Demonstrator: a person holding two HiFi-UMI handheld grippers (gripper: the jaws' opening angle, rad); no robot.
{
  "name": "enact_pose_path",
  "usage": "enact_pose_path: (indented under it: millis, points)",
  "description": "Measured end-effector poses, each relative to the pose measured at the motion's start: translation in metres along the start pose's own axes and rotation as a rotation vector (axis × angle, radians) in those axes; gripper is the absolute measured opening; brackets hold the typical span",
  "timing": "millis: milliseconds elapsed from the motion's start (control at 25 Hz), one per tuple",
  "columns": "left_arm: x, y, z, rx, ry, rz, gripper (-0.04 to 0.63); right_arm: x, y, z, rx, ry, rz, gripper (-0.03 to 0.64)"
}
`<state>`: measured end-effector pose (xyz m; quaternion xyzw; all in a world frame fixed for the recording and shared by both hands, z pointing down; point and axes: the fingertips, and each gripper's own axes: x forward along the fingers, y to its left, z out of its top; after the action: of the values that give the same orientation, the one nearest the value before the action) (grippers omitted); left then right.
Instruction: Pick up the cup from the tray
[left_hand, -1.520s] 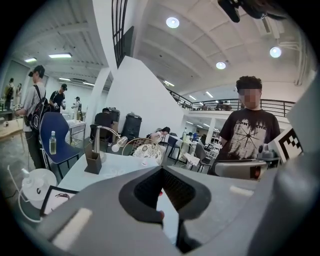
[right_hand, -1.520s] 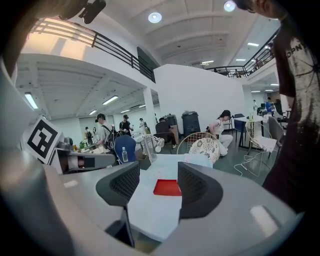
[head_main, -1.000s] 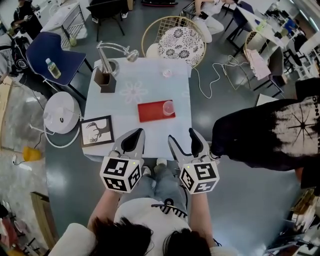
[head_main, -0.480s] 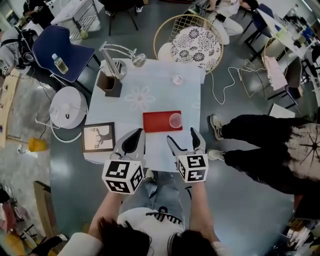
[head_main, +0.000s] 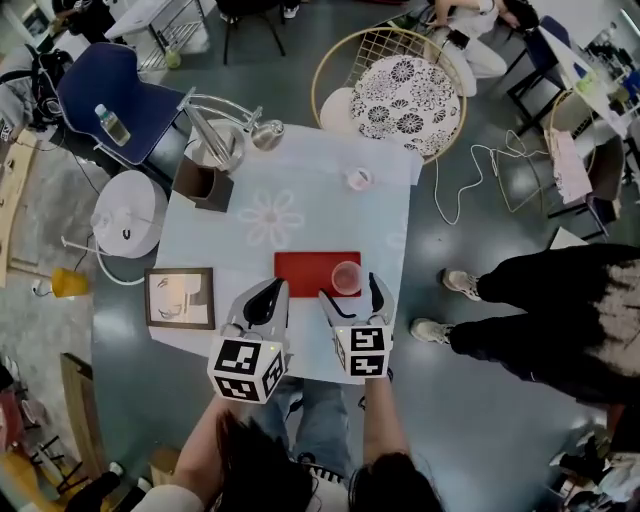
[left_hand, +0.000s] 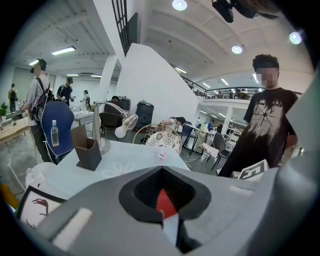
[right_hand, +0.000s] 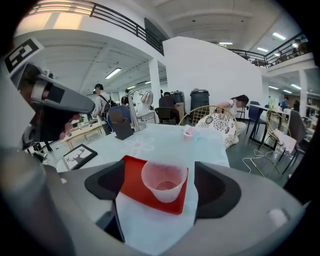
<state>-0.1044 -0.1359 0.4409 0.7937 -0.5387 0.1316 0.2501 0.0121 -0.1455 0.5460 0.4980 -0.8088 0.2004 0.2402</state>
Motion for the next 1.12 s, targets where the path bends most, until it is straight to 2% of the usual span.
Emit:
enact_pose_path:
  millis: [240, 360, 480, 520, 800, 1120]
  points:
    - [0.020, 0.006, -0.019, -0.002, 0.043, 0.012, 0.000, 0.024, -0.008, -0.014, -0.013, 0.023, -0.004, 0.443]
    - [0.025, 0.008, -0.027, 0.022, 0.059, 0.030, 0.000, 0.031, -0.010, -0.015, -0.014, 0.036, -0.017, 0.435]
    - [0.026, 0.006, -0.031, 0.077, 0.068, 0.049, 0.000, 0.035, -0.012, -0.014, -0.037, 0.034, -0.038, 0.352]
    - [0.027, 0.005, -0.032, 0.083, 0.071, 0.048, 0.000, 0.035, -0.012, -0.014, -0.050, 0.035, -0.043, 0.349]
    - [0.030, 0.011, -0.032, 0.053, 0.071, 0.065, 0.000, 0.029, -0.007, -0.006, -0.064, 0.021, -0.025, 0.339]
    - [0.037, 0.001, -0.031, 0.023, 0.063, 0.048, 0.000, 0.012, -0.032, 0.005, -0.056, 0.005, -0.081, 0.337]
